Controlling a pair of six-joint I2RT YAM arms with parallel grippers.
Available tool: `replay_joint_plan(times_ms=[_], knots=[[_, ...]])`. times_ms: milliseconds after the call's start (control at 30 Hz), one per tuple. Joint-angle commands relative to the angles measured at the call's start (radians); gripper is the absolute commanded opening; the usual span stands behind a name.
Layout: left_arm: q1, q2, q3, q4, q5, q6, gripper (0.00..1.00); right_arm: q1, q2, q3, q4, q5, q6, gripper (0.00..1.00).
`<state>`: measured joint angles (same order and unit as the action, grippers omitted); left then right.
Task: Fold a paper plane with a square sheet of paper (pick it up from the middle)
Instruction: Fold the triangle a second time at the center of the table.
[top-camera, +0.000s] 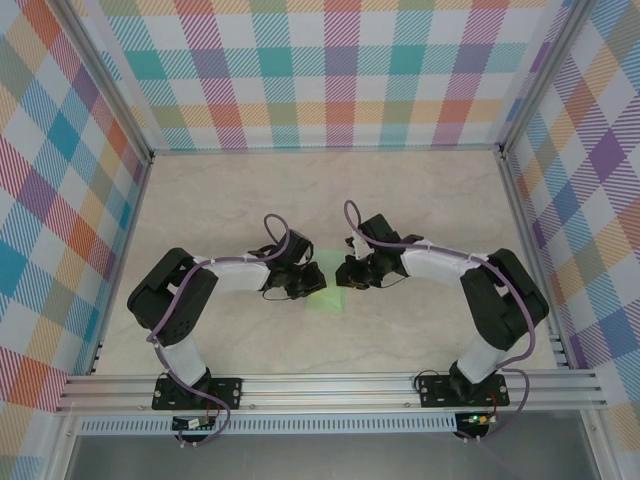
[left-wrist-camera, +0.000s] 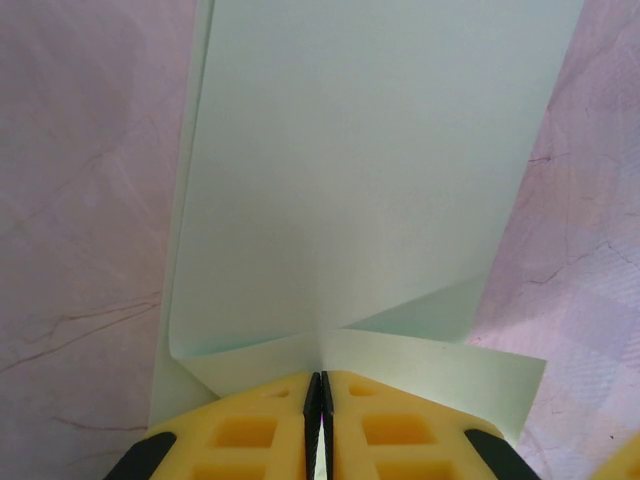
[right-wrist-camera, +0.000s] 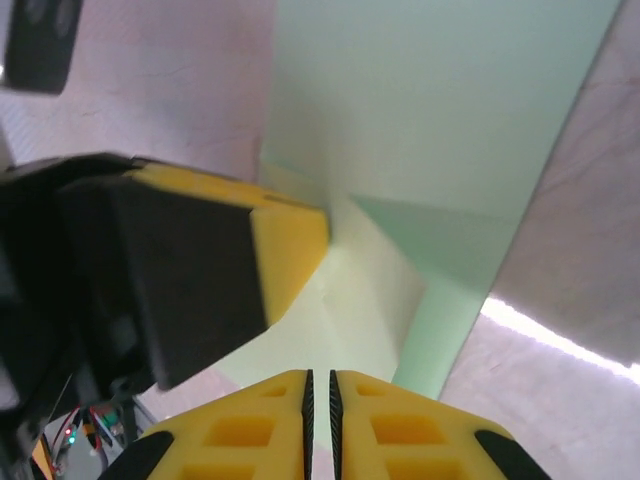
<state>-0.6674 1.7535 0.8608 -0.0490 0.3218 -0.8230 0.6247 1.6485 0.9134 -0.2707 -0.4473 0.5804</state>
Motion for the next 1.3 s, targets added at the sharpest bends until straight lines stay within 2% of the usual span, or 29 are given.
replay_joint_plan(times_ms=[0,300,767,1267], knots=[[-0.008,0.047,-0.018,-0.086,-0.044,-0.014,0.13,0.030,-0.024,-0.043,-0.005,-0.018,0.031,0.15],[-0.010,0.050,-0.011,-0.094,-0.048,-0.016,0.13,0.103,0.041,-0.014,-0.039,0.027,0.042,0.13],[-0.011,0.049,-0.006,-0.111,-0.056,-0.011,0.13,0.105,0.077,-0.017,-0.075,0.060,0.046,0.11],[-0.011,0.048,-0.006,-0.118,-0.061,-0.008,0.13,0.106,0.092,-0.047,-0.042,0.012,0.063,0.12]])
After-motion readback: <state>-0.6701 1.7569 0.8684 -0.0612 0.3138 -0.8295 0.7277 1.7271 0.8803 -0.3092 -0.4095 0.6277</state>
